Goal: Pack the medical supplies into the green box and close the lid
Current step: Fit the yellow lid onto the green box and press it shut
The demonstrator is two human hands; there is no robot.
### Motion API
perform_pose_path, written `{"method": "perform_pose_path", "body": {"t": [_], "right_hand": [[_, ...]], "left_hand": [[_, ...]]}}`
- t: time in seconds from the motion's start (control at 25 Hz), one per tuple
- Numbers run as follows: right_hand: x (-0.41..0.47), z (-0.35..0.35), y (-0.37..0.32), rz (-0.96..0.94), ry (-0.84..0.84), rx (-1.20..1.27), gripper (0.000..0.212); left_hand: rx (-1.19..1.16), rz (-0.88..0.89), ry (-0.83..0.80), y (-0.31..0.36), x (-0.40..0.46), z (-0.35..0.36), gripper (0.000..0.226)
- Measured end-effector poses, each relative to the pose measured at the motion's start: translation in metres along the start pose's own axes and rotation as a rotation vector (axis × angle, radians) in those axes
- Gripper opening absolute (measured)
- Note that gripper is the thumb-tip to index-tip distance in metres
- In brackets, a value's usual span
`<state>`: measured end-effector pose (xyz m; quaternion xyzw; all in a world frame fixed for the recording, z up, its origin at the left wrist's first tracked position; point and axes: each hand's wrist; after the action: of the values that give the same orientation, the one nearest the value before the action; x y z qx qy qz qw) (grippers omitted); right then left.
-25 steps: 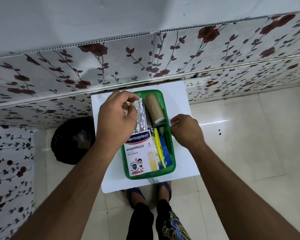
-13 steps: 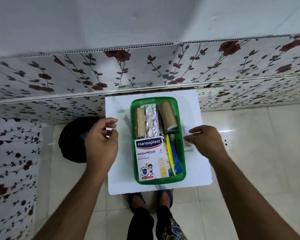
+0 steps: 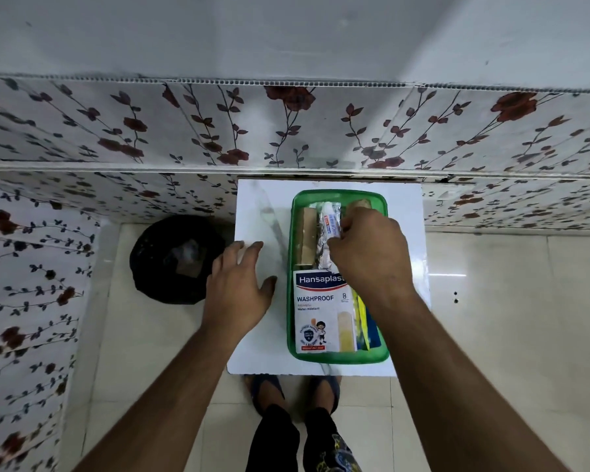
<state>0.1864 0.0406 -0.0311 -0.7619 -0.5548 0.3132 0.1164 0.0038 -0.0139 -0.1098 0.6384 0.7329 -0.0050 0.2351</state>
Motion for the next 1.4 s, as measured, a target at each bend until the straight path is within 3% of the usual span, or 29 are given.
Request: {"method": "perform_pose_path", "body": {"t": [0.08,0.2,0.24,0.32,0.4,0.52,0.72,0.8,0.96,1.12,1.28,1.4], "right_hand": [[-0.005,0.001,0.001,-0.035,0.048,-0.016,0.015],[-0.022,-0.021,0.018,-0.011,0.274,-0.016,0.026],[-0.028,-0.027,0.031,0.033,0.254,-0.057,0.034],[-0.040,-0.031,0.052,0.160,0.018,-0.096,0.043],[-0.048,-0.023,0.064,0.176,-0.151,-0.067,0.036],[-0.046,-0.018,0.070,0.088,-0.107,-0.091,0.021],[-0.046,-0.038,0.085,0.084,0.000,0.013,0.018],[-0.049,-0.050,0.096,0.107,0.025,0.050,0.018],[-0.053,-0.059,0.107,0.129,0.007,0.032,0.018],[-0.053,-0.036,0.095,0.082,-0.092,0.002,0.018],[-0.052,-0.014,0.085,0.045,-0.136,0.100,0.024],[-0.052,-0.016,0.088,0.126,-0.239,0.390,0.023]], "left_hand": [[-0.029,0.010,0.036,0.000,-0.004,0.000,0.060],[-0.214,0.011,0.091,0.004,-0.010,-0.004,0.044],[-0.303,-0.018,0.057,0.008,-0.012,-0.005,0.037],[-0.437,-0.101,-0.100,0.018,-0.014,-0.007,0.025],[-0.490,-0.147,-0.243,0.025,-0.015,-0.003,0.023],[-0.476,-0.177,-0.234,0.028,-0.012,0.003,0.018],[-0.282,-0.199,-0.224,0.037,-0.005,0.008,0.006],[-0.267,-0.223,-0.232,0.039,-0.007,0.004,0.015],[-0.486,-0.281,-0.012,0.037,-0.016,-0.043,0.022],[-0.458,-0.184,0.179,0.052,-0.036,-0.099,0.030],[-0.436,-0.081,0.254,0.082,-0.051,-0.101,0.032],[-0.371,0.010,0.217,0.110,-0.061,-0.074,0.040]]}}
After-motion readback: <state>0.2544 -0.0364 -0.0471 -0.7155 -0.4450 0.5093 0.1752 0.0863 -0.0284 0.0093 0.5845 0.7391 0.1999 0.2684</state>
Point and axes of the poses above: each hand's wrist, its own x-axis towards the middle knuckle, its own z-axis out of the palm, y = z × x, and after that the axes turned 5 degrees about x, right-handed
